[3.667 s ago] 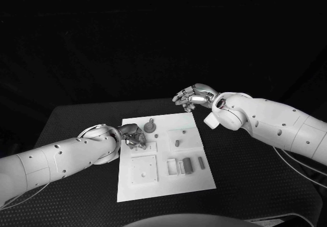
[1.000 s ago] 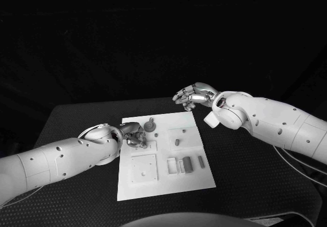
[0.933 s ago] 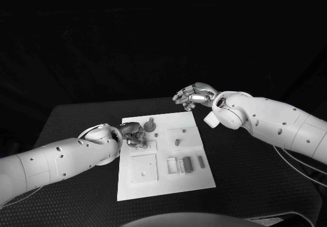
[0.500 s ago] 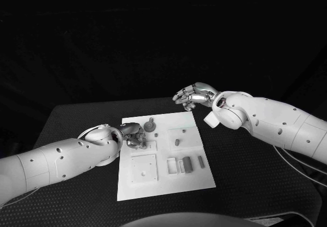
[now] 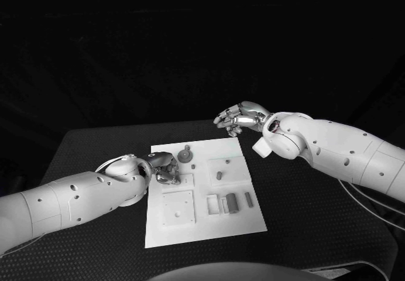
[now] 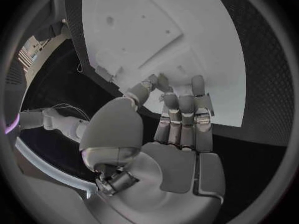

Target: Assemble the parts on the task board

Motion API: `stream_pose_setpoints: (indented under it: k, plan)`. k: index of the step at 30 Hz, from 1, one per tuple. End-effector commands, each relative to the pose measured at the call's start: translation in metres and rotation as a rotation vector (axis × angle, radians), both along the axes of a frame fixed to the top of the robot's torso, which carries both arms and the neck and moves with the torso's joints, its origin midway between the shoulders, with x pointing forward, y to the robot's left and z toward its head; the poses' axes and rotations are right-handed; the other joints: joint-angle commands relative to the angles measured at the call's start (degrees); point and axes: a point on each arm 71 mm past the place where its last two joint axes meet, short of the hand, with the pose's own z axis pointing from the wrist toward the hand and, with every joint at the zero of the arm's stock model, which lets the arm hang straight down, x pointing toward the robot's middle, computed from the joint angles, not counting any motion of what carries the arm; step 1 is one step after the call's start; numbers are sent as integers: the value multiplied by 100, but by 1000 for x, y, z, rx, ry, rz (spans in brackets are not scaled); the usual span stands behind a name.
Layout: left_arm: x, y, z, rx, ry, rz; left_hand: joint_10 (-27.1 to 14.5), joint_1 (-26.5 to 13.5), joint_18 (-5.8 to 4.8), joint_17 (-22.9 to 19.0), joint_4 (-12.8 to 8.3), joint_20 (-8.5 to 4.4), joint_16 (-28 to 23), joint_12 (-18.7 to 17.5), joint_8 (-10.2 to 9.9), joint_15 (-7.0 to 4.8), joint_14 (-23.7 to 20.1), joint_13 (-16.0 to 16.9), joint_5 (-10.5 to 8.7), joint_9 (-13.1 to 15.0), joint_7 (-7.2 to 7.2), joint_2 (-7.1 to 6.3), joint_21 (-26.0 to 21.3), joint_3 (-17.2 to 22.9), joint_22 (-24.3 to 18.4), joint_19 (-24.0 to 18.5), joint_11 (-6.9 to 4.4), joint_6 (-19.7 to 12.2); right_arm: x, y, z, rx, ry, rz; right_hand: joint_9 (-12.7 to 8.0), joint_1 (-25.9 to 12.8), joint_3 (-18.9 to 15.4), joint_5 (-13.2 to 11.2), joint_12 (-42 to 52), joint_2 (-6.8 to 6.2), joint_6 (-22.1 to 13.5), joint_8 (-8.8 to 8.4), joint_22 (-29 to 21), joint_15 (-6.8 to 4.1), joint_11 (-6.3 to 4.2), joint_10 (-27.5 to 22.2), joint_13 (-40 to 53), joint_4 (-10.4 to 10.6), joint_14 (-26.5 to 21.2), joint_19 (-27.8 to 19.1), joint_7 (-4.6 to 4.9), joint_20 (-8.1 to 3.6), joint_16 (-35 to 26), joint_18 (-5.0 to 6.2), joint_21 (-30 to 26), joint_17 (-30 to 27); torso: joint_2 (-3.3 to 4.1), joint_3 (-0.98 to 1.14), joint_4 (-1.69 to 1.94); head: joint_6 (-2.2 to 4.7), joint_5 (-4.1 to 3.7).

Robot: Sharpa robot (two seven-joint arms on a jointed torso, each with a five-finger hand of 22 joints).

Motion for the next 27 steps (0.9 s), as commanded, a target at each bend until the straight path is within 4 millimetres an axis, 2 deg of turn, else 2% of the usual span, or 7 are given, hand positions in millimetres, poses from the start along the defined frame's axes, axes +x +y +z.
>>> stream_pose_setpoints:
  k: [1,27]
  plan:
    - [-2,-2,-3,13,-17,4,28,-18,-84,-8,44,-5,-4,-27,13,-37,-8,-6,-23,9,64,-58,-22,-12,105,31,-15,130,-1,1,1,8,-4,13,-5,-60,-33,22,29,-4,13,-37,66,-34,-9,14,-6,-17,7,37,36,-1,-22,82,-25,-6,0,1,2,0,-7]
    - [-3,-7,0,-40,-40,-1,74,7,-84,-13,81,-25,-10,-35,44,-66,35,-11,-31,48,34,-62,-24,16,99,66,-45,177,-1,1,0,8,-3,13,-7,-64,-30,22,32,-3,15,-38,66,-36,-10,13,-11,-18,7,38,35,-2,-22,81,-28,-7,0,5,-2,1,-12]
